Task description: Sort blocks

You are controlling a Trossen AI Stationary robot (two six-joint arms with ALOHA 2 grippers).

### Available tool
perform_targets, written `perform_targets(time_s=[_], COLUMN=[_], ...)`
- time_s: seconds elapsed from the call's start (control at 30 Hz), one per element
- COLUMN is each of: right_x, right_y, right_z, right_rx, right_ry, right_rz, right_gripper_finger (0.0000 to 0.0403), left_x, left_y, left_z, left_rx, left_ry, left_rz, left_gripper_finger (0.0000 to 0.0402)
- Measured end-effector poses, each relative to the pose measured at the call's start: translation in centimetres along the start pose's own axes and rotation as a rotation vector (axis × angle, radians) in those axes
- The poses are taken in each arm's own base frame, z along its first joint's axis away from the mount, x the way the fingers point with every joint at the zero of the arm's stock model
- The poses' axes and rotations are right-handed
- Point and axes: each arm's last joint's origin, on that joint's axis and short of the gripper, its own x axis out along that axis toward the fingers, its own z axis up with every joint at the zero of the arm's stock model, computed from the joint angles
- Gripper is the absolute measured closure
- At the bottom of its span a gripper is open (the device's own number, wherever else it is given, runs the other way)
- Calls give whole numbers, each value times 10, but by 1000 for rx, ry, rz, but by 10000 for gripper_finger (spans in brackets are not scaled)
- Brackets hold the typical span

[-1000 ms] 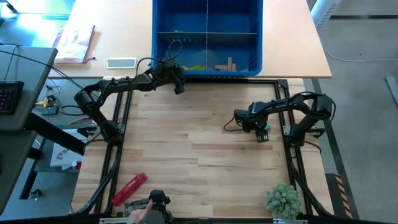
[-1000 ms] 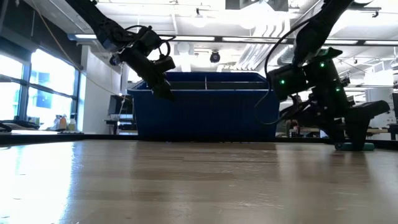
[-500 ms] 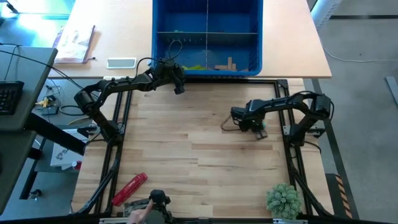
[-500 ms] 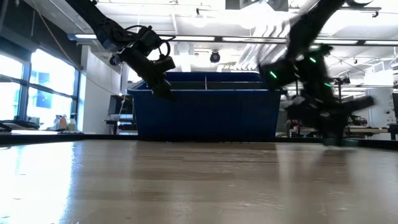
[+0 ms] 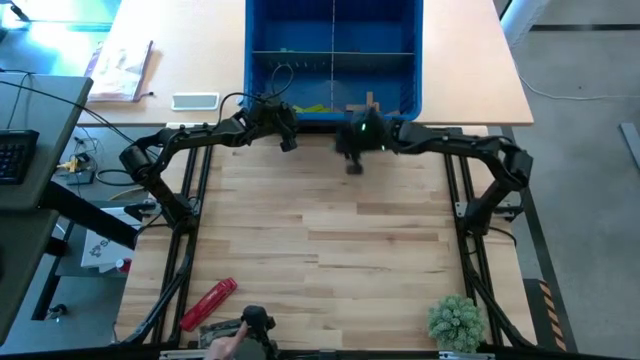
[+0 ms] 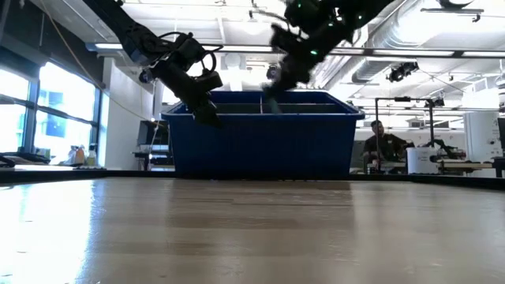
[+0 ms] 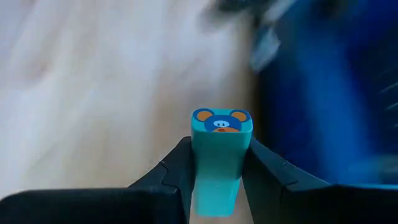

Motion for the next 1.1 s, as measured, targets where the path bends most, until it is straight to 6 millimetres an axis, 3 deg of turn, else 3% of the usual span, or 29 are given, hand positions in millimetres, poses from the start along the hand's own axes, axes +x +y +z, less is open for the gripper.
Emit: perform_targets(time_s=[0.23,0.5,0.67,0.87,1.1], right_x=[10,47,64,78,99], right_y=[-82,-157,-201,-243,-260], right_z=[13,22,16,-3,-37], right_rx=[42,54,54,132,230], right_ry=[-380,-493,-520,-564,-556], right_rz=[-353,-455,-549,-629,-641], right_gripper_finger=[314,314,314,314,314], left_x=[0,0,0,0,0], left_y=[-2,-2,-2,-2,-2], left_z=[1,1,1,1,1], left_rx=[3,12,31,41,41], left_ry=[-2,-1,3,3,9], left_rz=[-3,-2,3,4,10], left_gripper_finger=[174,174,174,174,174])
